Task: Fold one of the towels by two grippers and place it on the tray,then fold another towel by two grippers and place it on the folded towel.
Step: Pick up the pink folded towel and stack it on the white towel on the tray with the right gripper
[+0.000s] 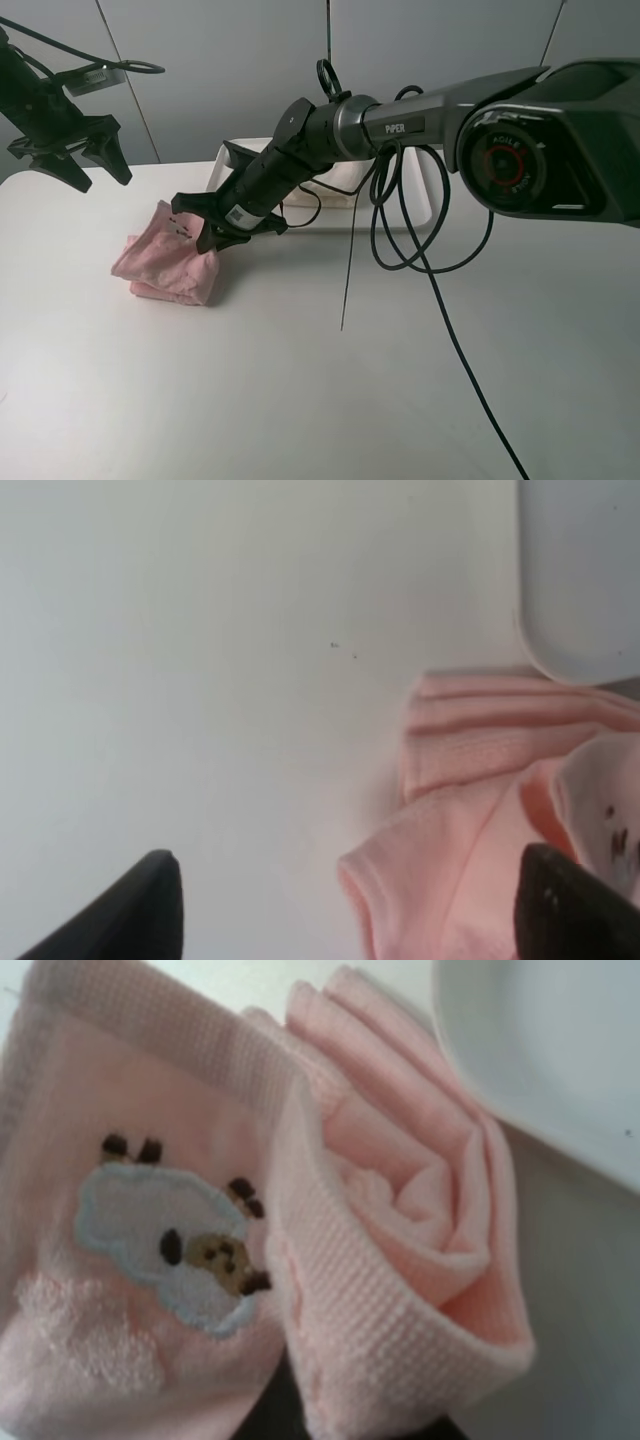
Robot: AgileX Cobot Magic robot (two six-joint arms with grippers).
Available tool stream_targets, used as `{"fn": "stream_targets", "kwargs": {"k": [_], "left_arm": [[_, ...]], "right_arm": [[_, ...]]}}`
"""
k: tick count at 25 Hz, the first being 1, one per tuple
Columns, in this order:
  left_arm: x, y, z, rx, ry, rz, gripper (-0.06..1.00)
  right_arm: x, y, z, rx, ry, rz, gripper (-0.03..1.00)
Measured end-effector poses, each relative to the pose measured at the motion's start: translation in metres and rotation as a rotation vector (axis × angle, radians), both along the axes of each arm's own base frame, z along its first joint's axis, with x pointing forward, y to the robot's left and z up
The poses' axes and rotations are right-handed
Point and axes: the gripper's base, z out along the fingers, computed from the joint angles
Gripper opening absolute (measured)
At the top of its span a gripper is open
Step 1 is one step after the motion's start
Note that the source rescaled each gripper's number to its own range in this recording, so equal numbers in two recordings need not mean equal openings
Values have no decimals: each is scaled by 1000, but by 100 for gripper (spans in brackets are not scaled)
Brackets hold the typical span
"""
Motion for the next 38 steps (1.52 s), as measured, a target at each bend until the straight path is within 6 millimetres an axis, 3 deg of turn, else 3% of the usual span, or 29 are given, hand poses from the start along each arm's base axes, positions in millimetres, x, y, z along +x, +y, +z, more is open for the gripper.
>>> {"fn": "stream_targets", "kwargs": {"k": [3,8,16,20,30,33,38], "left_arm": [[0,0,0,0,0,0,88],[0,0,0,-1,3,-1,88],[-1,0,0,-1,7,-3,88],[-1,0,0,-1,7,-3,88],[-1,0,0,-1,7,-3,88],[-1,0,0,-1,7,-3,88],[-1,0,0,-1,7,-3,88]], "right_arm": [[2,-1,15,-14,-62,34,5],[10,-9,59,-25,-197,66,5],[62,-57,104,-15,-282,-28,5],[82,-85,116,-10,-290,-93,5],[109,-148,114,-64,-227,-182,5],[112,-155,108,-87,-211,-188,5],[117,-156,81,-111,-182,-202,5]]}}
